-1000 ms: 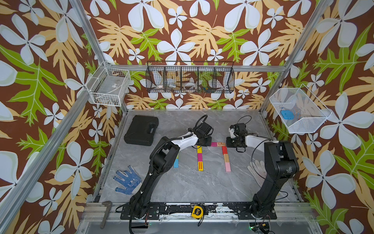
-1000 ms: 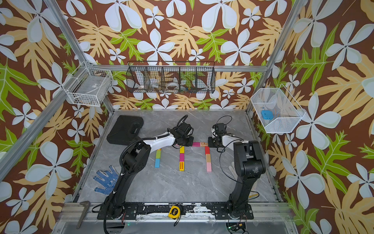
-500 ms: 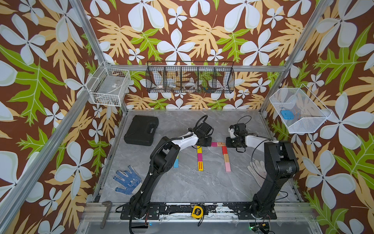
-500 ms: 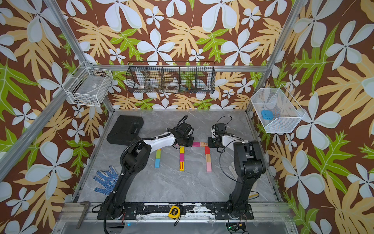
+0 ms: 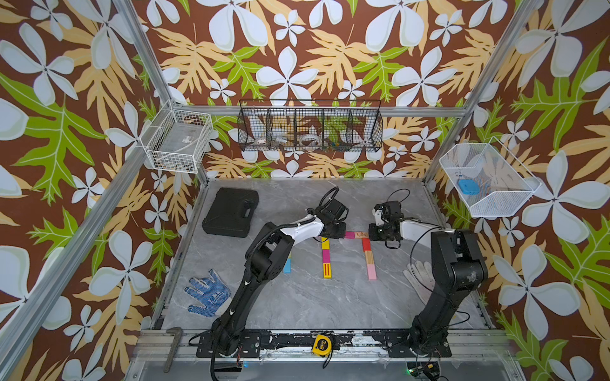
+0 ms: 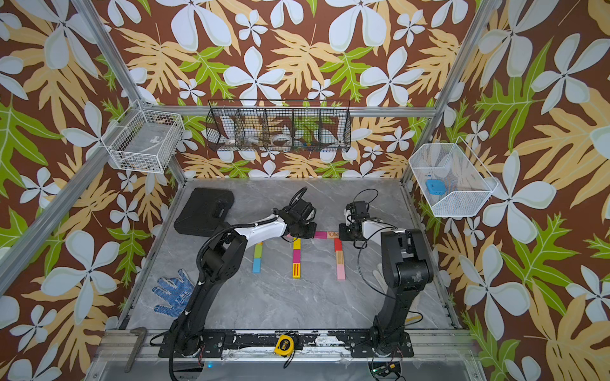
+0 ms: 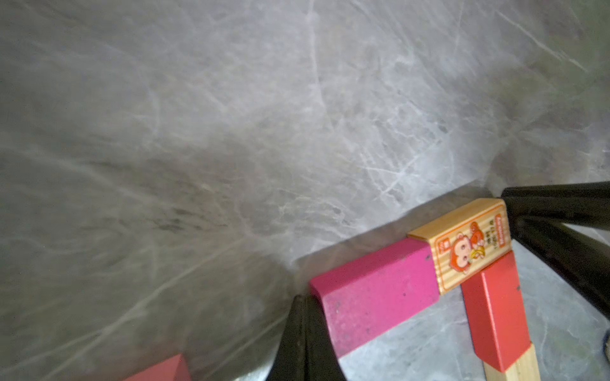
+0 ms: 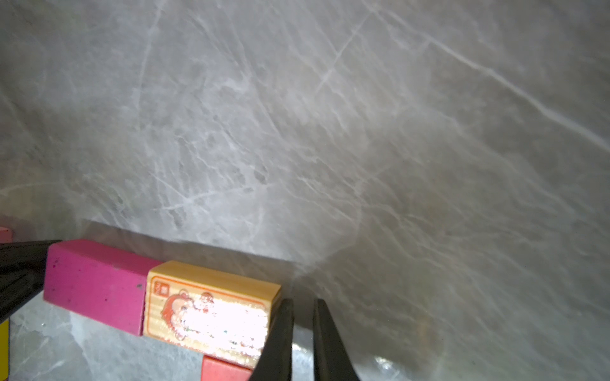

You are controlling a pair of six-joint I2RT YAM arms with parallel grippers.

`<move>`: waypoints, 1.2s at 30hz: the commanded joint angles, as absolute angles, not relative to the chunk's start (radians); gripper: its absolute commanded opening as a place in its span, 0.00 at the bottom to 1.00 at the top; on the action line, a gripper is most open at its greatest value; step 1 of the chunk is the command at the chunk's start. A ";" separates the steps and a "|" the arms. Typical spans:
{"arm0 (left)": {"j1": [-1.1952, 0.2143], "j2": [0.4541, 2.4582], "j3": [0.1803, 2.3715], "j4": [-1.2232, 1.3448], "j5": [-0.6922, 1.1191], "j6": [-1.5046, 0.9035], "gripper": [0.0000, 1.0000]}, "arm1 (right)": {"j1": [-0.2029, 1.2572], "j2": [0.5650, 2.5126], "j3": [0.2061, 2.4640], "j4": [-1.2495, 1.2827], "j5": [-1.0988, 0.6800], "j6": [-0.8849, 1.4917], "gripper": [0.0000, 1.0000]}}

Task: Assemble the number 7 with building blocks
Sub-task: Adjust the building block at the center of the board.

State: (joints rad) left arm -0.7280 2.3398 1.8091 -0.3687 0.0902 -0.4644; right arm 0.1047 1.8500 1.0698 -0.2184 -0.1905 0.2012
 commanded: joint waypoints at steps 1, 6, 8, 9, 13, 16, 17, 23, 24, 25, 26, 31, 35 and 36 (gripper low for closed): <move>-0.729 2.347 1.813 -0.388 0.095 -0.461 0.02 | 0.104 1.840 1.068 -0.226 -0.191 0.193 0.14; -0.729 2.333 1.809 -0.385 0.078 -0.469 0.03 | 0.104 1.839 1.068 -0.229 -0.183 0.192 0.14; -0.729 2.325 1.806 -0.386 0.065 -0.473 0.03 | 0.104 1.839 1.068 -0.230 -0.173 0.193 0.14; -0.729 2.321 1.806 -0.388 0.059 -0.474 0.03 | 0.104 1.839 1.068 -0.231 -0.164 0.195 0.14; -0.727 2.290 1.794 -0.387 0.032 -0.470 0.03 | 0.103 1.840 1.069 -0.241 -0.128 0.205 0.14; -0.728 2.258 1.782 -0.382 0.031 -0.451 0.03 | 0.100 1.830 1.058 -0.245 -0.104 0.218 0.14; -0.729 2.247 1.778 -0.380 0.037 -0.442 0.03 | 0.098 1.823 1.049 -0.242 -0.103 0.219 0.14; -0.760 2.203 1.748 -0.376 0.085 -0.396 0.03 | 0.098 1.755 0.989 -0.239 -0.087 0.232 0.15; -0.770 2.199 1.745 -0.373 0.091 -0.393 0.03 | 0.098 1.739 0.976 -0.239 -0.083 0.236 0.15; -0.779 2.196 1.742 -0.372 0.099 -0.393 0.03 | 0.098 1.721 0.962 -0.240 -0.081 0.239 0.15; -0.787 2.194 1.737 -0.367 0.103 -0.393 0.03 | 0.098 1.706 0.951 -0.239 -0.083 0.242 0.15; -0.823 2.194 1.709 -0.328 0.132 -0.408 0.04 | 0.098 1.639 0.877 -0.242 -0.092 0.248 0.15; -0.836 2.187 1.661 -0.285 0.146 -0.427 0.04 | 0.098 1.586 0.805 -0.229 -0.114 0.254 0.16; -0.839 2.180 1.639 -0.266 0.151 -0.434 0.04 | 0.098 1.575 0.788 -0.227 -0.124 0.253 0.16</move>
